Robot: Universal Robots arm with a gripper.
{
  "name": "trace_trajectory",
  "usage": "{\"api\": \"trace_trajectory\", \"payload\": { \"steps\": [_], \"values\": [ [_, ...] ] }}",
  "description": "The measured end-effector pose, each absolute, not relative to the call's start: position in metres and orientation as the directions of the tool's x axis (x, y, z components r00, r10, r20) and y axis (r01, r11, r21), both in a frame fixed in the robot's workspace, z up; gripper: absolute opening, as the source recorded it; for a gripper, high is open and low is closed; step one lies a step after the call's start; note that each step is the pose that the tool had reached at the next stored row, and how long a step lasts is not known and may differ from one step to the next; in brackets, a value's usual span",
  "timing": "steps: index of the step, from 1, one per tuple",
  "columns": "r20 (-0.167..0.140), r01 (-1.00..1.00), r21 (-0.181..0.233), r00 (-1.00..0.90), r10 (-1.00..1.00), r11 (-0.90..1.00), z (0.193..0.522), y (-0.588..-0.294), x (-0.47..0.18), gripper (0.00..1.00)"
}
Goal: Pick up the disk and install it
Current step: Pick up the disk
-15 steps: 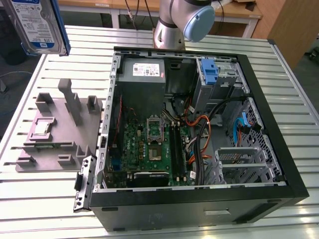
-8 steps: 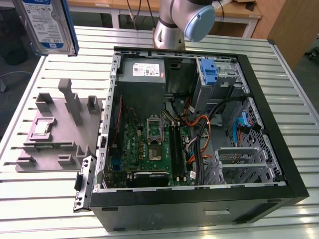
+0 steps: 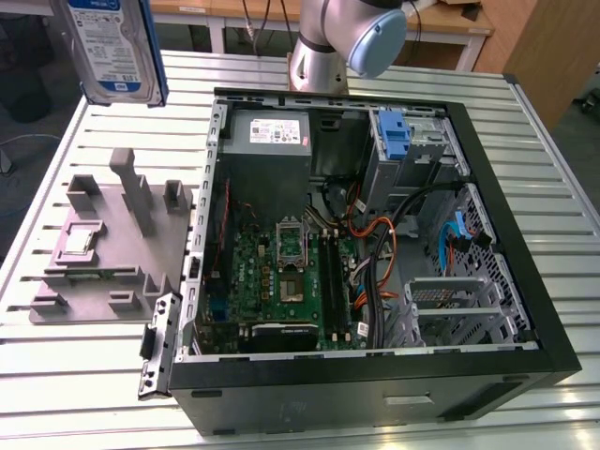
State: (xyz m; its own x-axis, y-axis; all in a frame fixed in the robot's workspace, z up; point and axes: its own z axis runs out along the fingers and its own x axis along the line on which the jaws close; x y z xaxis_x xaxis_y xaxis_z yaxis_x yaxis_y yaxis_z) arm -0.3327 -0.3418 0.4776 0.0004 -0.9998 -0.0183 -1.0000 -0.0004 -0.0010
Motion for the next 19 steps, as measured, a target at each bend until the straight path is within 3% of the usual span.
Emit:
{"api": "trace_trajectory", "payload": {
  "steps": [19],
  "values": [
    [-0.018,-1.000,-0.001,0.000,-1.000,0.000,0.478,-0.342,-0.274,0.35]
  ]
}}
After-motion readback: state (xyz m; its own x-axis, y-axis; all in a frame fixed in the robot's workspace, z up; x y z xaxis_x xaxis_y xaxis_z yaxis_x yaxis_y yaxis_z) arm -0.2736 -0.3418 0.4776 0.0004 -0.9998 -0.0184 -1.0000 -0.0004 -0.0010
